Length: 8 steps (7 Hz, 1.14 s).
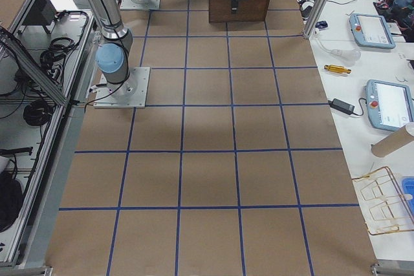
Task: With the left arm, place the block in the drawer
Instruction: 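Carry the yellow cube with the left gripper over the open drawer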
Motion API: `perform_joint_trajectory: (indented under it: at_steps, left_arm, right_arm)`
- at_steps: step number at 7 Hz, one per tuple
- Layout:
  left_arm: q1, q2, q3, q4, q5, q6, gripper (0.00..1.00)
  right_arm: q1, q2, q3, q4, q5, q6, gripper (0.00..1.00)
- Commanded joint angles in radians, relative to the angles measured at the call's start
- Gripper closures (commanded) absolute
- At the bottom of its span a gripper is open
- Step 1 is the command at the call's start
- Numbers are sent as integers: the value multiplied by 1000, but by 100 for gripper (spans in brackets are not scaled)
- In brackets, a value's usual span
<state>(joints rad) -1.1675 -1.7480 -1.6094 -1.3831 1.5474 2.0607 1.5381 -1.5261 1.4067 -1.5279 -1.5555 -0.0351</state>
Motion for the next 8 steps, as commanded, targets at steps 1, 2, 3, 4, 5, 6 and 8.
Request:
perform_joint_trajectory:
  at_steps: [1,2,3,4,5,6,8]
  left_arm:
    - [-5,-5,-7,7,-32,-98,100]
    - [-5,-22,-7,9,-30,-108,100]
    - [-3,-45,-7,13,-32,-116,100]
    - [-6,-60,-4,39,-52,-158,100]
    - [-6,-61,-6,41,-55,-162,100]
    - [-6,-65,-4,42,-53,-162,100]
    - [-20,-74,-6,44,-52,-165,100]
  right_arm:
    - [0,1,0,0,0,0,0]
    - [0,0,0,0,0,0,0]
    - [0,1,0,0,-1,0,0]
    - [-1,1,0,0,-2,0,0]
    - [0,0,0,0,-2,0,0]
    - [0,1,0,0,0,0,0]
    - [-1,1,0,0,0,0,0]
